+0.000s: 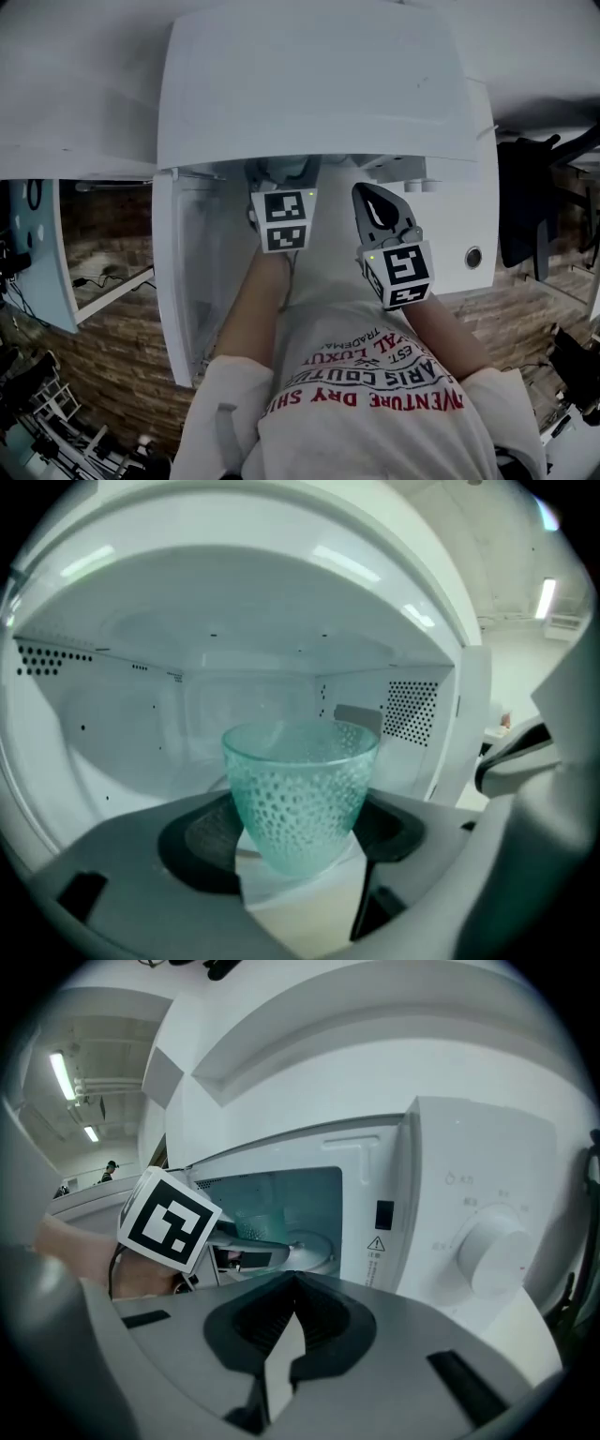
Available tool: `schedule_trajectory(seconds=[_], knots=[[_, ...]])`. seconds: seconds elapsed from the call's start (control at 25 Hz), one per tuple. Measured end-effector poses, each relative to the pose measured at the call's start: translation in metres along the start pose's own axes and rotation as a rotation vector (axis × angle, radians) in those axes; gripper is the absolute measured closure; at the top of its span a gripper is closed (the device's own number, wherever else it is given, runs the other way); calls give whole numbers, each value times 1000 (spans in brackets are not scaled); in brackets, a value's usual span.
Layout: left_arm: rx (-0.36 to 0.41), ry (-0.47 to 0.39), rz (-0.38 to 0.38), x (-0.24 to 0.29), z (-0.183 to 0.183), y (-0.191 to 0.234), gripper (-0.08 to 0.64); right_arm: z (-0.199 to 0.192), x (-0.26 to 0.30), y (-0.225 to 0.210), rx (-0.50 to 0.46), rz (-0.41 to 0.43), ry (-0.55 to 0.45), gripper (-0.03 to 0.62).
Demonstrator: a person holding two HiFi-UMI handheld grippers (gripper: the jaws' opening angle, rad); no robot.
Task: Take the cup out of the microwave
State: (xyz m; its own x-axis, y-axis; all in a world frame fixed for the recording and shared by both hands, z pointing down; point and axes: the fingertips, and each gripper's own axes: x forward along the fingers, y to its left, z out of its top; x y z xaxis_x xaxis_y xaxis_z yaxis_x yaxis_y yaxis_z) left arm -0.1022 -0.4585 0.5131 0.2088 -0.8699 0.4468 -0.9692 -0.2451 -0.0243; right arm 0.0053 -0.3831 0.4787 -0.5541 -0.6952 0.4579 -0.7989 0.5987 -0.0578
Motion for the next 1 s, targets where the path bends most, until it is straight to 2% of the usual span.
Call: schedule_trajectory(seconds=[0.56,0.76,1.0], knots=[[1,-25,-101,-93,-18,-42,201,-5,-51,31,2,-57,-67,581],[16,-87,-129,-133,-2,-48,202,-1,-64,41,5,-66,-105,581],[18,-169,-119,-178,24,-49,202,18,-80,54,-6,-78,-179,581]])
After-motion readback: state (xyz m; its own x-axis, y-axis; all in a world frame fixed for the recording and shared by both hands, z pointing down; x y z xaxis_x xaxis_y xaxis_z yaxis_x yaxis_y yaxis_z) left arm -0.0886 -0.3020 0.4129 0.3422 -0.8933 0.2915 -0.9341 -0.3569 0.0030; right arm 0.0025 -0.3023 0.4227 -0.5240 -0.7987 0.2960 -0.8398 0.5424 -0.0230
